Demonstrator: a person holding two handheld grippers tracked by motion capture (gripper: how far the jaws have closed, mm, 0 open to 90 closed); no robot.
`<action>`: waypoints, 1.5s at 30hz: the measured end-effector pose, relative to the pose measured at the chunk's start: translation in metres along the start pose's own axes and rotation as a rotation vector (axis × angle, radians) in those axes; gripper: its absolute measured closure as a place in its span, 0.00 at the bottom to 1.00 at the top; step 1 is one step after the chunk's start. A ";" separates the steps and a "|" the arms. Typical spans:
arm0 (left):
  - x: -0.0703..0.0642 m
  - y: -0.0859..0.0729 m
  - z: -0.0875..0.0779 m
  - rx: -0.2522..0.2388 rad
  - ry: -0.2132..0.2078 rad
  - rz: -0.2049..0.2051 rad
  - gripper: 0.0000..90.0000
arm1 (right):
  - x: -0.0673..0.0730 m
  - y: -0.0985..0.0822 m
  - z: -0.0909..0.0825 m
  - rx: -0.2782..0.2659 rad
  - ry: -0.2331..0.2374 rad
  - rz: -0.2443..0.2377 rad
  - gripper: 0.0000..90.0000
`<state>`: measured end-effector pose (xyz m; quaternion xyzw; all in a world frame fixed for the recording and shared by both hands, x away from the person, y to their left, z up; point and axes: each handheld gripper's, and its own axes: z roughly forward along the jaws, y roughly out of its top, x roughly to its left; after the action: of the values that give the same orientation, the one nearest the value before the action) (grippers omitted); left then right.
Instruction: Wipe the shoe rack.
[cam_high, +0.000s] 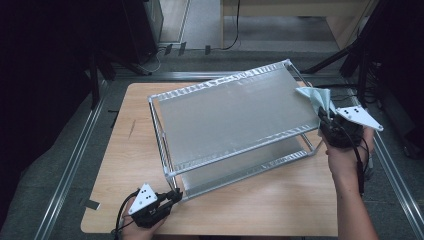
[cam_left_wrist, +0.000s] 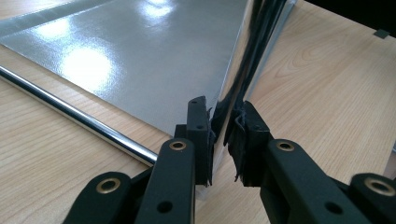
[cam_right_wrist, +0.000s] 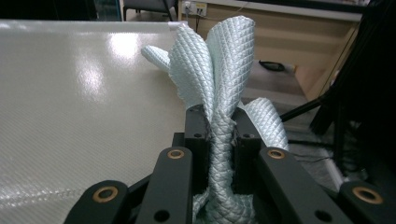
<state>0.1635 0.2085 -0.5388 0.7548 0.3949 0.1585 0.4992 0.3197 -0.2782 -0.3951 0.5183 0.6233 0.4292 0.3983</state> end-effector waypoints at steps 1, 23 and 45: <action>0.000 0.000 0.000 -0.001 0.008 -0.002 0.88 | 0.004 0.000 -0.001 0.002 -0.011 -0.002 0.91; 0.000 0.000 0.002 -0.009 0.011 -0.016 0.87 | 0.141 -0.007 -0.031 -0.013 0.292 -0.097 0.91; -0.021 0.002 0.017 -0.005 -0.029 0.043 0.88 | 0.262 -0.017 -0.079 -0.039 0.622 -0.224 0.91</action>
<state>0.1617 0.1812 -0.5411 0.7639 0.3711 0.1594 0.5034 0.2024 -0.0309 -0.4000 0.2828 0.7598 0.5325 0.2433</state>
